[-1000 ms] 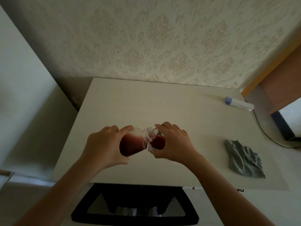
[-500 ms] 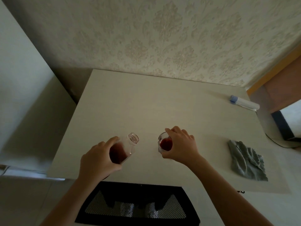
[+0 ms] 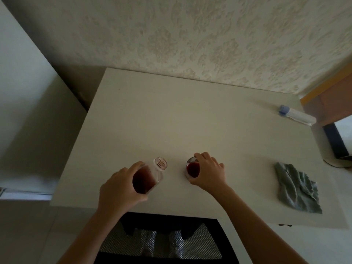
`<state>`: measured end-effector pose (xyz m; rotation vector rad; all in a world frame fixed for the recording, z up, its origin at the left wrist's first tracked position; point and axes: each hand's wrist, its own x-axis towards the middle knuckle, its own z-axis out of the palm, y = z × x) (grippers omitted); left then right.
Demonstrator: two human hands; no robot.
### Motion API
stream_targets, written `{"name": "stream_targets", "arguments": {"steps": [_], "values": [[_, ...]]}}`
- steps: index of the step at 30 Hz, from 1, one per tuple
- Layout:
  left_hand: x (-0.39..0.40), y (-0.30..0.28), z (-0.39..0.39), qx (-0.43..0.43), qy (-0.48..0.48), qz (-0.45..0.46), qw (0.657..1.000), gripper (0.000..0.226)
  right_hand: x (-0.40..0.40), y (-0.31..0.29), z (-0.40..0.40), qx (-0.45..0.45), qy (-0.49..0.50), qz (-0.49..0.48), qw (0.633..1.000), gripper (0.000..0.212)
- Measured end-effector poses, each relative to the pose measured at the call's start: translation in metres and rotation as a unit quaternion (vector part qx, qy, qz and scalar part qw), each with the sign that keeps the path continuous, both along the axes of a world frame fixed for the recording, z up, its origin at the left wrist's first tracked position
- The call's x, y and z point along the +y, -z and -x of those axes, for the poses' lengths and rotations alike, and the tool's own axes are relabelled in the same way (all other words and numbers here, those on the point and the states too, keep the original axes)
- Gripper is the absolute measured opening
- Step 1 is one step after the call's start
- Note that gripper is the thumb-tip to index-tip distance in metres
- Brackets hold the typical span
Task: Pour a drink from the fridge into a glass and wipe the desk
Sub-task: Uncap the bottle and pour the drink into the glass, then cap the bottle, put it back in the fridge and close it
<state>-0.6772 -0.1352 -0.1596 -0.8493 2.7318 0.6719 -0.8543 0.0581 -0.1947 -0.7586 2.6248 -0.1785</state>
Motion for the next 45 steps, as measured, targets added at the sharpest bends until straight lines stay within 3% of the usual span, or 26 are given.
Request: {"name": "stream_targets", "arguments": {"steps": [7,16,18,21,23,28,37,41,45], "values": [[-0.002,0.001,0.0,-0.001,-0.007,-0.001,1.0,0.089,0.002,0.003,-0.002,-0.002,0.008,-0.003,1.0,0.084],[-0.002,0.001,-0.002,0.006,-0.003,-0.006,1.0,0.089,0.009,0.0,0.001,-0.074,0.019,0.017,0.997,0.12],[-0.001,0.002,-0.003,0.01,-0.002,-0.003,1.0,0.09,0.021,0.001,0.004,-0.073,0.069,0.066,0.993,0.111],[0.001,0.003,-0.005,0.019,0.001,-0.005,1.0,0.089,0.045,0.01,0.008,-0.056,0.223,0.21,0.95,0.066],[0.002,0.004,-0.006,0.019,0.001,-0.01,1.0,0.089,0.06,0.019,0.008,-0.063,0.266,0.21,0.939,0.048],[0.006,0.007,-0.006,0.017,-0.003,-0.017,1.0,0.089,0.072,0.039,-0.008,-0.077,0.122,0.032,0.989,0.067],[0.01,0.003,-0.008,0.013,-0.005,-0.008,1.0,0.089,0.069,0.054,-0.016,0.002,0.073,0.107,0.992,0.034],[0.01,-0.004,-0.009,0.021,-0.004,-0.01,1.0,0.089,0.074,0.028,-0.02,-0.002,0.229,0.245,0.942,0.036],[0.012,-0.016,-0.006,0.035,0.014,-0.001,0.999,0.09,0.053,-0.034,-0.017,-0.064,0.326,0.465,0.821,0.029]]}}
